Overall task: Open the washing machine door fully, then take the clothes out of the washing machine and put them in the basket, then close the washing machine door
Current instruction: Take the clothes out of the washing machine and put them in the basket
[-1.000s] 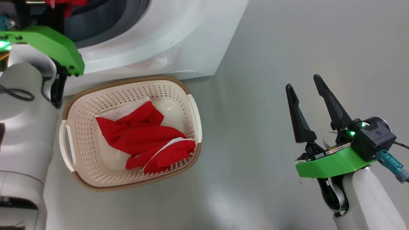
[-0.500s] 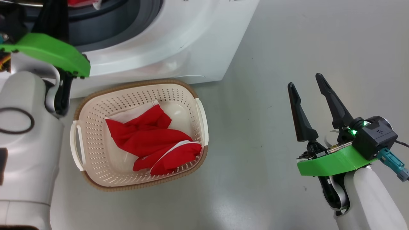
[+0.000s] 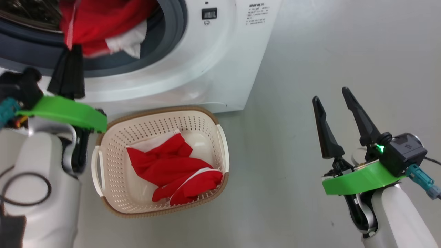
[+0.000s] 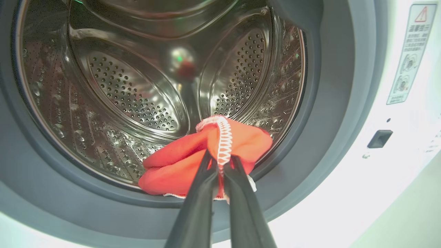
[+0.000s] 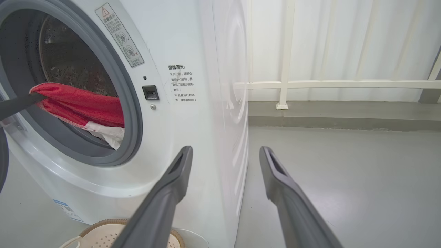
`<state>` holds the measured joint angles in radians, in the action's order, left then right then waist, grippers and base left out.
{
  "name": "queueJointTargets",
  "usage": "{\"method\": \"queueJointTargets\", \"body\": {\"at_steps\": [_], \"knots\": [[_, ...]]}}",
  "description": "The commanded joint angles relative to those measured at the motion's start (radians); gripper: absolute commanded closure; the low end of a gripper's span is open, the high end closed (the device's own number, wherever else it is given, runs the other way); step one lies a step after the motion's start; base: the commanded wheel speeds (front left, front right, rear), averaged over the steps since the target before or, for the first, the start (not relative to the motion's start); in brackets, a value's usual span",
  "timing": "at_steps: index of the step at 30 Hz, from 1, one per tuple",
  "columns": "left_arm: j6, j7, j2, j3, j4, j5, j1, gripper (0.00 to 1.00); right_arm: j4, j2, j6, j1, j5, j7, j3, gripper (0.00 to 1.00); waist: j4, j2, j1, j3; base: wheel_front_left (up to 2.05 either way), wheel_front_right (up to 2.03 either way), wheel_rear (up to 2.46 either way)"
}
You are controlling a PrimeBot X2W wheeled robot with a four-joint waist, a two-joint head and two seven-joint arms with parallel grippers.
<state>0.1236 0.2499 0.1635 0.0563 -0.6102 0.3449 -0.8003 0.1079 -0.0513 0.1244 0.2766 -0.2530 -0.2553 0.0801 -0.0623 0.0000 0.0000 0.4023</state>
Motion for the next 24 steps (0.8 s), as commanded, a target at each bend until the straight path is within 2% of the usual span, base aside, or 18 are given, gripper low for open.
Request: {"method": "queueJointTargets", "body": {"at_steps": [1, 11, 24], "knots": [[0.003, 0.012, 0.03, -0.036, 0.039, -0.007, 0.032, 1.0, -0.019, 0.001, 0.006, -0.023, 0.005, -0.006, 0.02, 0.0, 0.011, 0.0, 0.0, -0.044, 0.0, 0.0, 0.0], [0.006, 0.012, 0.006, -0.054, 0.165, -0.012, 0.201, 1.0, -0.006, 0.001, 0.006, -0.055, -0.004, -0.006, 0.028, 0.0, 0.024, 0.0, 0.0, -0.107, 0.0, 0.0, 0.0], [0.007, 0.012, 0.009, -0.055, 0.288, 0.01, 0.37, 1.0, 0.006, 0.001, 0.006, -0.087, -0.026, -0.006, 0.029, 0.0, 0.019, 0.0, 0.0, -0.174, 0.0, 0.0, 0.0]]}}
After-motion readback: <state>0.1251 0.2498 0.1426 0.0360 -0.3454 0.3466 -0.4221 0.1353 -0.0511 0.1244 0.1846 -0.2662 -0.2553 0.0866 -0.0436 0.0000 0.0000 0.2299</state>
